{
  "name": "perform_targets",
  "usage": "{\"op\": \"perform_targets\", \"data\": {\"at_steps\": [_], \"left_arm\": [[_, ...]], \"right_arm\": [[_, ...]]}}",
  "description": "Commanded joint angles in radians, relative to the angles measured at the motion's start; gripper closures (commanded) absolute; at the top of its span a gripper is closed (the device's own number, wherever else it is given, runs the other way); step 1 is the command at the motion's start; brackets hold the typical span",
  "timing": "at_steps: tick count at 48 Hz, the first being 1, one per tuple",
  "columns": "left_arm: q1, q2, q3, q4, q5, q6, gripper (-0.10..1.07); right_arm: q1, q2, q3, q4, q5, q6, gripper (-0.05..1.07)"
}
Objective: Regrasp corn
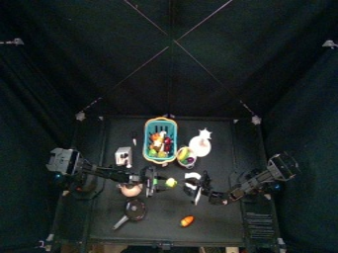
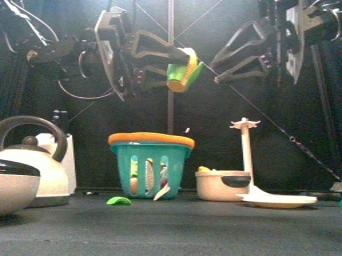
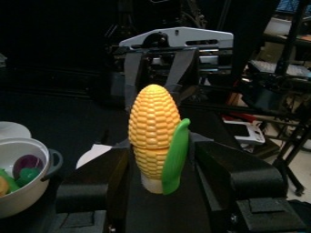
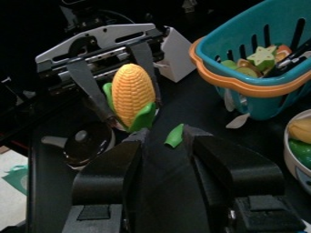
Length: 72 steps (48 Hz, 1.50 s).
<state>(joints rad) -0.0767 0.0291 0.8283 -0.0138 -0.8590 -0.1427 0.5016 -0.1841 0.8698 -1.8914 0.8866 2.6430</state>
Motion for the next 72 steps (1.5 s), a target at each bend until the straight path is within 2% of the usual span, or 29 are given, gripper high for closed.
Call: {"op": "perform_targets", "data": {"at_steps": [1, 24, 36, 50, 65, 72], "left_arm": [[0.002, -0.012, -0.011, -0.002, -0.012, 0.002, 0.3], [0.005, -0.006, -0.015, -0.002, -0.012, 0.002, 0.3], [0.005, -0.005, -0.02, 0.0, -0.012, 0.002, 0.3], [0.002, 0.0, -0.026, -0.002, -0.012, 0.002, 0.3], [0.002, 0.02, -0.032, -0.002, -0.012, 0.002, 0.3], [0.002, 0.021, -0.034, -0.002, -0.012, 0.002, 0.3]], "right_arm": [[0.003, -0.008, -0.032, -0.002, 0.014, -0.002, 0.28], [-0.005, 0.026, -0.084, -0.002, 0.017, 0.0, 0.28], [-0.035, 0.054, -0.098, 0.015, 0.003, 0.002, 0.29], [-0.064, 0.069, -0.117, 0.054, -0.003, 0.012, 0.46], [-0.078, 0.069, -0.127, 0.094, -0.032, 0.014, 0.45], [-0.072, 0.058, -0.123, 0.104, -0.034, 0.012, 0.37]]}}
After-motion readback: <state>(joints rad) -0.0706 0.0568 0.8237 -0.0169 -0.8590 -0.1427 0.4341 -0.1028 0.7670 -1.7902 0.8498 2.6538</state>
